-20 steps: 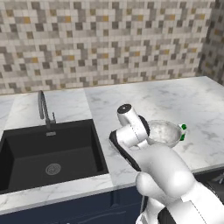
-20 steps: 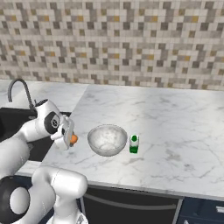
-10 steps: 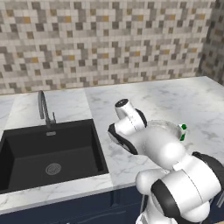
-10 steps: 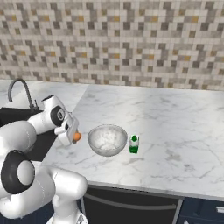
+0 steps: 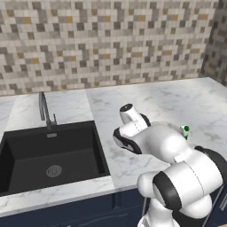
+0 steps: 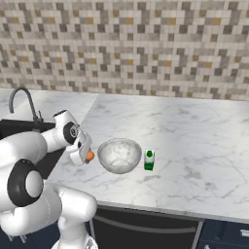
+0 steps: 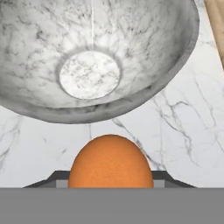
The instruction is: Gather the eggs and milk located in the vicinity of the sink area and place them right next to the bowl.
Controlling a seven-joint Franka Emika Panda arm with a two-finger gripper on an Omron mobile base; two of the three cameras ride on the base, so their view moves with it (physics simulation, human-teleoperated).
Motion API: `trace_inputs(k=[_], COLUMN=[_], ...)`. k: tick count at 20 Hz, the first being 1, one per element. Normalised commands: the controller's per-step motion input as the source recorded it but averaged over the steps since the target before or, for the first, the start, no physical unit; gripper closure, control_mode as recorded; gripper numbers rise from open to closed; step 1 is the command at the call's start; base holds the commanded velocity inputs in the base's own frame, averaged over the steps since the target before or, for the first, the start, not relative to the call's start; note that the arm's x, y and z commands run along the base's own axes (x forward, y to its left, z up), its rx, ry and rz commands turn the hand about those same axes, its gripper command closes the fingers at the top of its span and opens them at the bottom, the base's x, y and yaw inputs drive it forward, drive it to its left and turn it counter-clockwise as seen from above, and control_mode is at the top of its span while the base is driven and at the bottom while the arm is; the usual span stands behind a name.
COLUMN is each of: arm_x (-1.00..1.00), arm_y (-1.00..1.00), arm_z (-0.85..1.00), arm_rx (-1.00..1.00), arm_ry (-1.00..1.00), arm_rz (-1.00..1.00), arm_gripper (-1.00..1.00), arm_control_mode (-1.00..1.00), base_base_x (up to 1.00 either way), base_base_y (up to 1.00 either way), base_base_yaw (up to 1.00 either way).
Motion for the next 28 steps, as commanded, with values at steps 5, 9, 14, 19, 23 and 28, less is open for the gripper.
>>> trace_inputs(k=[5,9,14,19,23,28], arm_x=[0.11,0.21,0.08,0.07,0.06,0.18], arm_y=[0.00,-0.01,0.00,-0.02,-0.04,-0.12], arm_z=[-0.17,0.00,-0.08,-0.13,-0.03,0.00], arm_rx=[0.00,0.00,0.00,0.00,0.00,0.00], arm_ry=[0.00,0.00,0.00,0.00,0.00,0.00], arm_rz=[0.00,0.00,0.00,-0.01,-0.01,-0.01], arm_gripper=[1.00,1.00,1.00,1.00,1.00,1.00], arm_control_mode=[-1.00,-1.00,-1.00,-1.00,-1.00,-1.00], base_base_x=[0.00,0.00,0.00,0.00,0.00,0.00], base_base_y=[0.00,0.00,0.00,0.00,0.00,0.00], base_base_yaw=[0.00,0.00,0.00,0.00,0.00,0.00])
